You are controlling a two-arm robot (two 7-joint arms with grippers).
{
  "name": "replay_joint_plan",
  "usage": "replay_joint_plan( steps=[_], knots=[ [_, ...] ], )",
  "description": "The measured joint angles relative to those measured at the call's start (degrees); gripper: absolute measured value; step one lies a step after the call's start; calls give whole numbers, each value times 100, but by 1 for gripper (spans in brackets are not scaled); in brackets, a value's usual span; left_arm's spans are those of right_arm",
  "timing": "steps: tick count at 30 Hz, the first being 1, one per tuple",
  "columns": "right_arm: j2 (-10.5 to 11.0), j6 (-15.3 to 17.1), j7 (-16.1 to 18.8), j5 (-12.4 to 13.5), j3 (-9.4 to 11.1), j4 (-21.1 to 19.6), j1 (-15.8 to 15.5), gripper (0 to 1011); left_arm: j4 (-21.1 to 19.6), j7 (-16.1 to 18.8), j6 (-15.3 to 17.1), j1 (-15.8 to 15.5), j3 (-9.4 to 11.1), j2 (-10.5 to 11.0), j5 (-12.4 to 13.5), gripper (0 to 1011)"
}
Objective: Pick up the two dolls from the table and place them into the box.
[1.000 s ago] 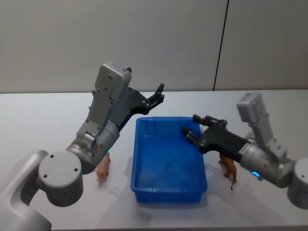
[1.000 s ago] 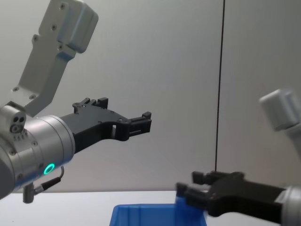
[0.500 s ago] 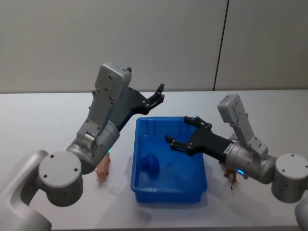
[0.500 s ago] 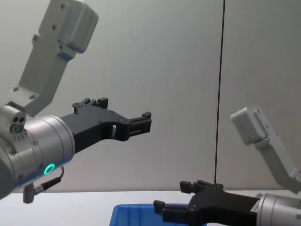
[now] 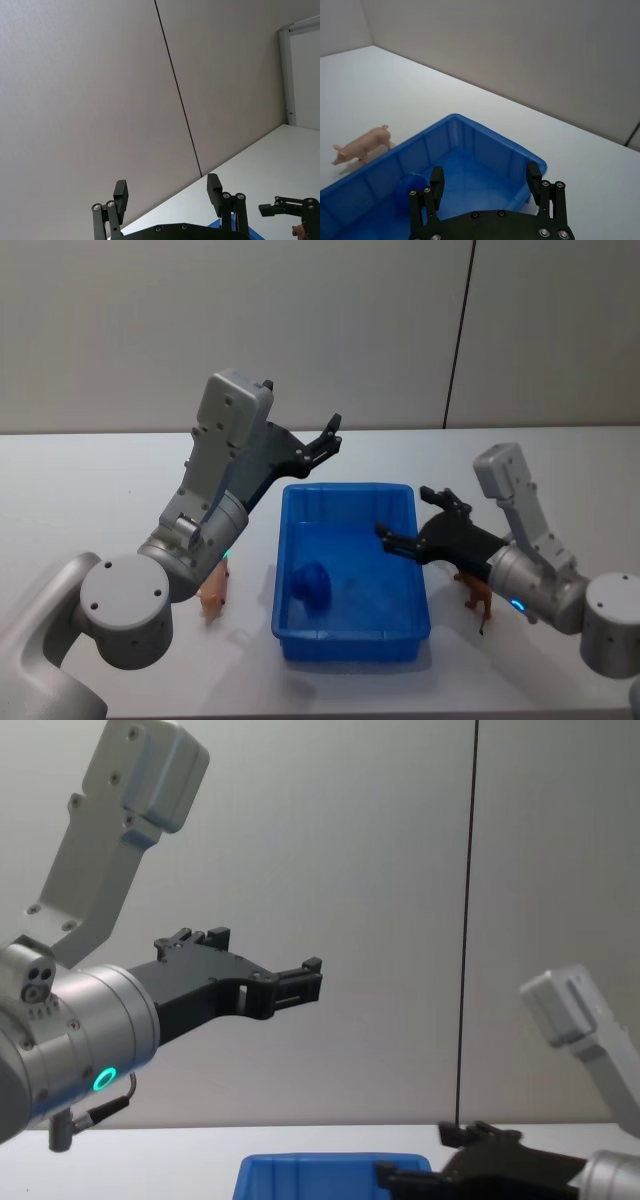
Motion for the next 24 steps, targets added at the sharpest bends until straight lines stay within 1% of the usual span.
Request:
replay_joint_plan(
  steps=[2,3,8,12,14,17,18,24],
  knots=[
    [37,49,-94,7,17,-83,-62,1001,0,0,0,0,0,0,0,1001],
    [68,111,-215,16,30,-157,-123,1001,0,0,0,0,0,0,0,1001],
    [206,321,-606,62,80,-479,-406,1001,0,0,0,0,0,0,0,1001],
    [296,451,-870,97,113,-703,-595,1001,0,0,0,0,0,0,0,1001],
    [379,568,-1123,138,142,-894,-779,1001,0,0,0,0,0,0,0,1001],
    [443,637,-1267,169,164,-1029,-916,1001,0,0,0,0,0,0,0,1001],
    [481,697,-1384,197,178,-1104,-995,1001,0,0,0,0,0,0,0,1001],
    [572,831,-1623,308,218,-1282,-1208,1001,0,0,0,0,0,0,0,1001]
  ],
)
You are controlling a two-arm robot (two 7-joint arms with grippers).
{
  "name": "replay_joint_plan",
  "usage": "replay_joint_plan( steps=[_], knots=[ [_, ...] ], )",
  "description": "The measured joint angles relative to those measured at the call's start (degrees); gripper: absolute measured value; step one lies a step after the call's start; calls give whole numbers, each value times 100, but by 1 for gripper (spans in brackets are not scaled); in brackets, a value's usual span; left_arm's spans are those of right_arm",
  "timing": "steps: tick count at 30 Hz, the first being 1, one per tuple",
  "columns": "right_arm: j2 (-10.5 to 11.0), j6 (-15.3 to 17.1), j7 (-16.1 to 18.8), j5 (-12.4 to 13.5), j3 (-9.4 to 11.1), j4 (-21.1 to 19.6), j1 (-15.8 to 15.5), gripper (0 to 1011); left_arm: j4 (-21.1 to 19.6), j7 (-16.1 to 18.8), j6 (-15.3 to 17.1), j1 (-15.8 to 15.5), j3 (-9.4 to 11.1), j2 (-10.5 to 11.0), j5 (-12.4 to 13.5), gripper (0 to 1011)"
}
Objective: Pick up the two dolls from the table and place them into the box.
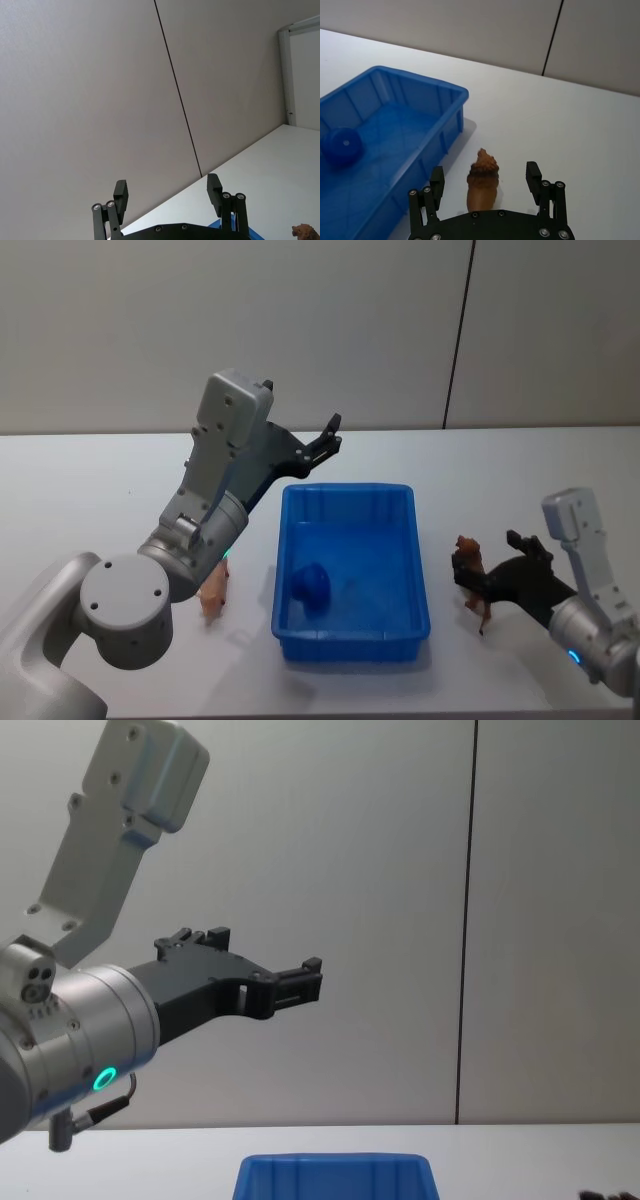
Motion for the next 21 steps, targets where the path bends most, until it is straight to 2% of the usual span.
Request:
replay_joint_plan(
  steps=[10,21],
  knots=[
    [71,140,-112,332,52,-76,-202,1001,0,0,0,0,0,0,0,1001],
    [9,164,60,668,49,147,-189,1001,0,0,0,0,0,0,0,1001]
  ],
)
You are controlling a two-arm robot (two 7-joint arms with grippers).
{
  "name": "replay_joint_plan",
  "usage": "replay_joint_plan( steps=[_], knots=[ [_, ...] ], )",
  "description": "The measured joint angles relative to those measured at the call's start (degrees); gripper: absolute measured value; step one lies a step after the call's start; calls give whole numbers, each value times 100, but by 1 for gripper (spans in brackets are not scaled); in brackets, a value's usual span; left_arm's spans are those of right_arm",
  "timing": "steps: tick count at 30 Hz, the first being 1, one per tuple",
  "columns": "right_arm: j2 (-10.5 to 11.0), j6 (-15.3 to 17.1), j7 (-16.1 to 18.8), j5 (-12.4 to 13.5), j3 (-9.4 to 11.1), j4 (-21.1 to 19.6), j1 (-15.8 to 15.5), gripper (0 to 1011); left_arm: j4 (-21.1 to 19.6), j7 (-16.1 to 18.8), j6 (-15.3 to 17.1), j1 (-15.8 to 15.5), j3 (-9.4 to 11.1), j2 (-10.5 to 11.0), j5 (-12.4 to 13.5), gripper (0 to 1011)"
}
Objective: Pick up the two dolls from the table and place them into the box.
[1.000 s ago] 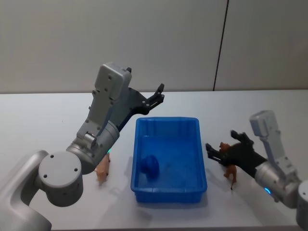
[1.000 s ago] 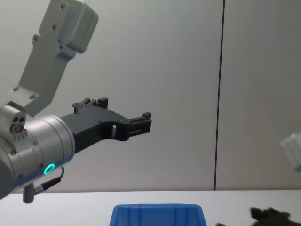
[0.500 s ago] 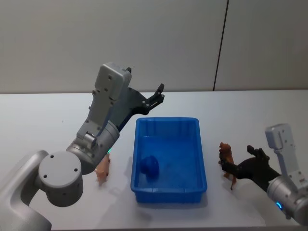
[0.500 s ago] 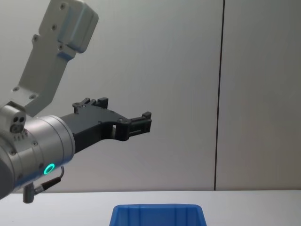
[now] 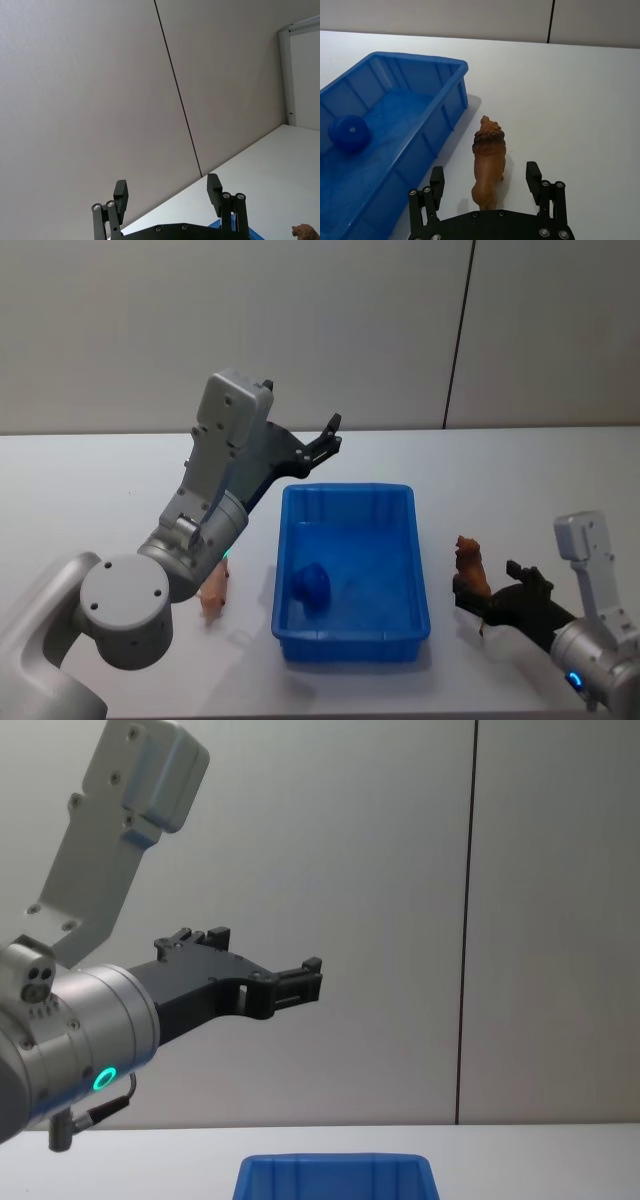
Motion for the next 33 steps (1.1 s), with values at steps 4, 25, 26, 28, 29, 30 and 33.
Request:
replay_joint_plan(
  steps=[4,25,26,28,29,30,33],
  knots=[
    [-33,-5,30,62,-13,87,34,1001,0,0,0,0,0,0,0,1001],
    [-199,269,-211,94,-90,426,193,589,0,0,0,0,0,0,0,1001],
    [-205,290,-227,86,-94,434,199,543,0,0,0,0,0,0,0,1001],
    [-217,364,-275,58,-102,449,214,503,0,0,0,0,0,0,0,1001],
    [-222,384,-291,48,-104,453,220,459,0,0,0,0,0,0,0,1001],
    [-229,424,-317,27,-108,459,229,422,0,0,0,0,0,0,0,1001],
    [-236,452,-336,-2,-113,463,238,336,0,0,0,0,0,0,0,1001]
  ],
)
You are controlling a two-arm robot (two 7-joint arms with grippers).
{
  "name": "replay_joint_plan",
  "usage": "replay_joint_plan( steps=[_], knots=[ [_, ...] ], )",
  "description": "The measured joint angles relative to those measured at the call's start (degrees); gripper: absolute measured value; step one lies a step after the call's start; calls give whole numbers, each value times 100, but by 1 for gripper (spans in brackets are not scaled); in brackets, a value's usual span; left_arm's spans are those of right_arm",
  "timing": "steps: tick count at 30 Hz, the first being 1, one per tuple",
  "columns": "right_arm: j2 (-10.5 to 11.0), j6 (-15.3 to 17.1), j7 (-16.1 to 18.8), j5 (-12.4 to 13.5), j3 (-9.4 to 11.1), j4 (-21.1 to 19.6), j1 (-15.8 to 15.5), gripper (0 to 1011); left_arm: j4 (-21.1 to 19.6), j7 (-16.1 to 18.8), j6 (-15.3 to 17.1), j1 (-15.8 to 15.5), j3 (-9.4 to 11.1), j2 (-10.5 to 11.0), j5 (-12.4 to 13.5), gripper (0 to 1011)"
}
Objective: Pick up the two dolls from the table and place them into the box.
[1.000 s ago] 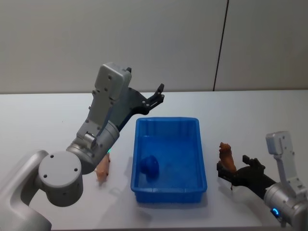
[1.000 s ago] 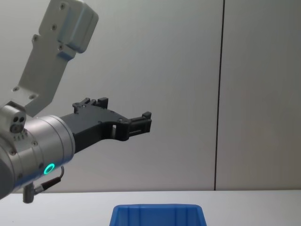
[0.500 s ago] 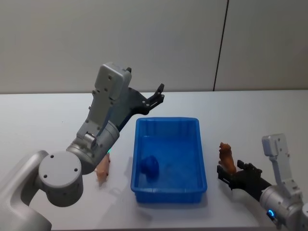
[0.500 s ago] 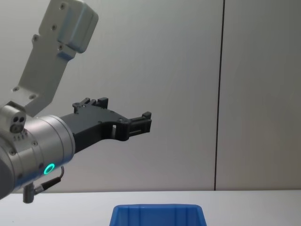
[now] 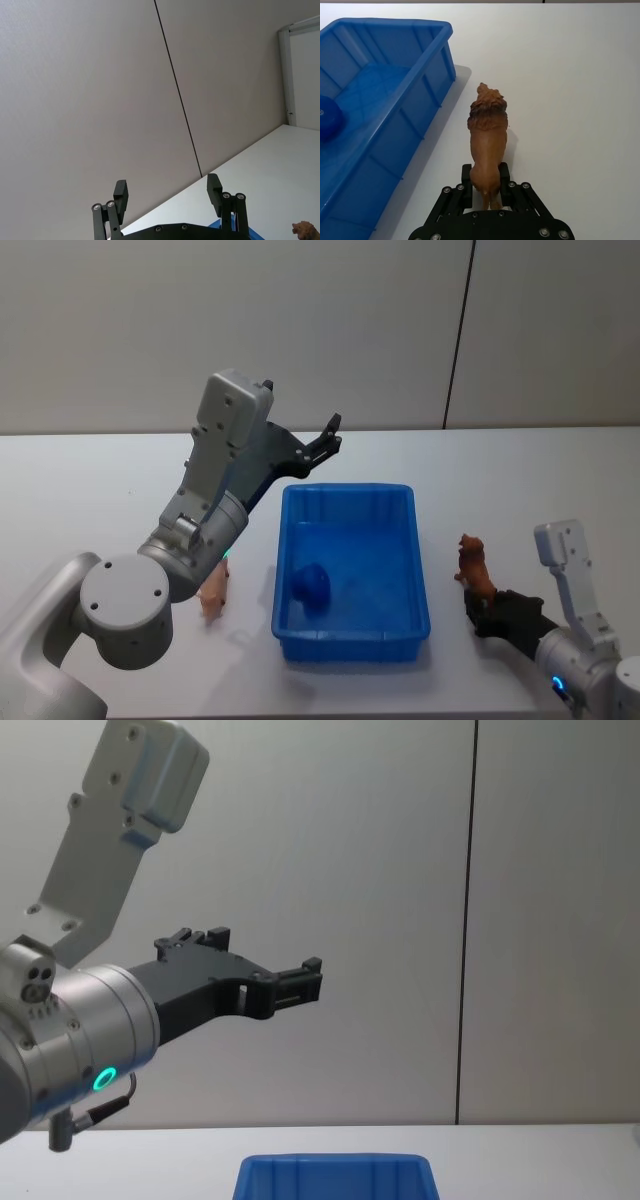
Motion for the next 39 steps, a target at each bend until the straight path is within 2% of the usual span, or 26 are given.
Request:
replay_joint_plan(
  steps=[3,14,22,30,39],
  knots=[
    [-7,3,-10,-50,-9,-1,11,265,0,0,0,0,0,0,0,1001],
    [5,-281,37,-275,-31,-184,7,266,0,0,0,0,0,0,0,1001],
    [39,-668,163,-488,-38,-440,-16,265,0,0,0,0,0,0,0,1001],
    [41,-1101,478,-676,-59,-645,43,265,0,0,0,0,0,0,0,1001],
    [-64,-1430,986,-817,-122,-599,265,265,0,0,0,0,0,0,0,1001]
  ],
)
